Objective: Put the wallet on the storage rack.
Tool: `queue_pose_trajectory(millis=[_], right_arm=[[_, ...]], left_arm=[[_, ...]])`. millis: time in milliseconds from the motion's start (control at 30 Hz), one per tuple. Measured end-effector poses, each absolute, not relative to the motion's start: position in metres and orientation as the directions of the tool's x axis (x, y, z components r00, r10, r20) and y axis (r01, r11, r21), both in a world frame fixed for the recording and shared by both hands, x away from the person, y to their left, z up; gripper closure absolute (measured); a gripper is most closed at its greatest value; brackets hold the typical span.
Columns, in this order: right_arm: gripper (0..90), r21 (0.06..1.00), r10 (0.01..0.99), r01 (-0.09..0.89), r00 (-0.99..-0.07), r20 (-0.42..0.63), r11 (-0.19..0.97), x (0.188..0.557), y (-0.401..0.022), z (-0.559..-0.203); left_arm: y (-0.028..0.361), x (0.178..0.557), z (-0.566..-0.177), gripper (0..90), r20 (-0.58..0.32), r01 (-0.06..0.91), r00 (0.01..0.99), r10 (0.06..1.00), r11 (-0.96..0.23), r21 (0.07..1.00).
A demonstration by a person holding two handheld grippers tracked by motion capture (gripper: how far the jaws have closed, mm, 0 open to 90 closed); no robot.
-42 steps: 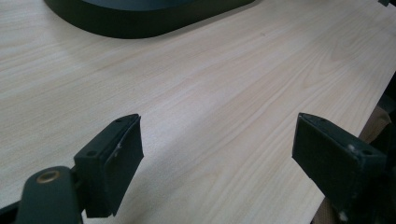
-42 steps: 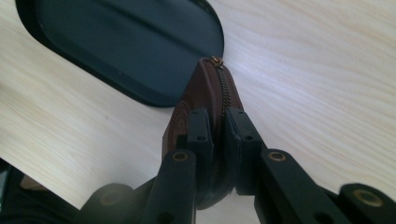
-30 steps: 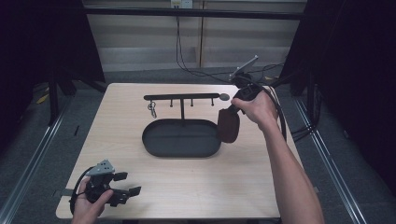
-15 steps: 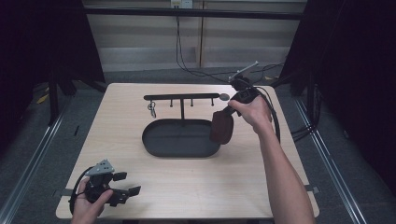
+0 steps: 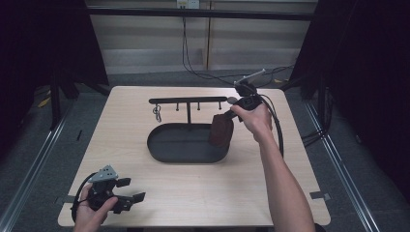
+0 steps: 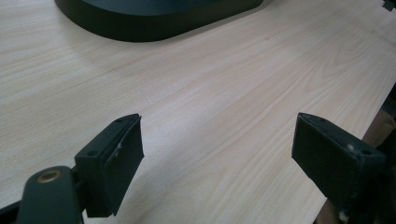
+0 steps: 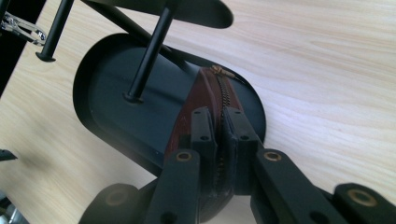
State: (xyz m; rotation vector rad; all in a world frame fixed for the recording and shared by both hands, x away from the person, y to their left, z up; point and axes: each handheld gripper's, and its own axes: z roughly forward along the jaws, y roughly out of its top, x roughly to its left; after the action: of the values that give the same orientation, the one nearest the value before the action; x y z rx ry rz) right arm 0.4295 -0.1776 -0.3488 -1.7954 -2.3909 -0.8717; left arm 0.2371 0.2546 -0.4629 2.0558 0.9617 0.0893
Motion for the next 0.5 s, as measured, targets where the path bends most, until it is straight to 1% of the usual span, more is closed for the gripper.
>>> queue_pose_trajectory(millis=[233,300,433,500], right_arm=[[83.9,0.408,0.858,0.895,-0.346,0.381,0.179,0.432,-0.169,-0.366],[83.9,0.434,0.856,0.883,-0.357,0.373,0.179,0.432,-0.166,-0.370],[83.9,0.448,0.835,0.874,-0.382,0.395,0.187,0.433,-0.161,-0.381],[83.9,0.447,0.831,0.876,-0.379,0.408,0.180,0.434,-0.161,-0.386]], left_arm=[[0.255,0.238,-0.463,16.4,-0.264,0.604,0.700,0.663,-0.353,0.715],[0.255,0.238,-0.463,16.4,-0.265,0.603,0.700,0.664,-0.350,0.717],[0.256,0.237,-0.463,16.4,-0.273,0.610,0.694,0.666,-0.344,0.714],[0.256,0.237,-0.463,16.4,-0.274,0.610,0.696,0.664,-0.344,0.714]])
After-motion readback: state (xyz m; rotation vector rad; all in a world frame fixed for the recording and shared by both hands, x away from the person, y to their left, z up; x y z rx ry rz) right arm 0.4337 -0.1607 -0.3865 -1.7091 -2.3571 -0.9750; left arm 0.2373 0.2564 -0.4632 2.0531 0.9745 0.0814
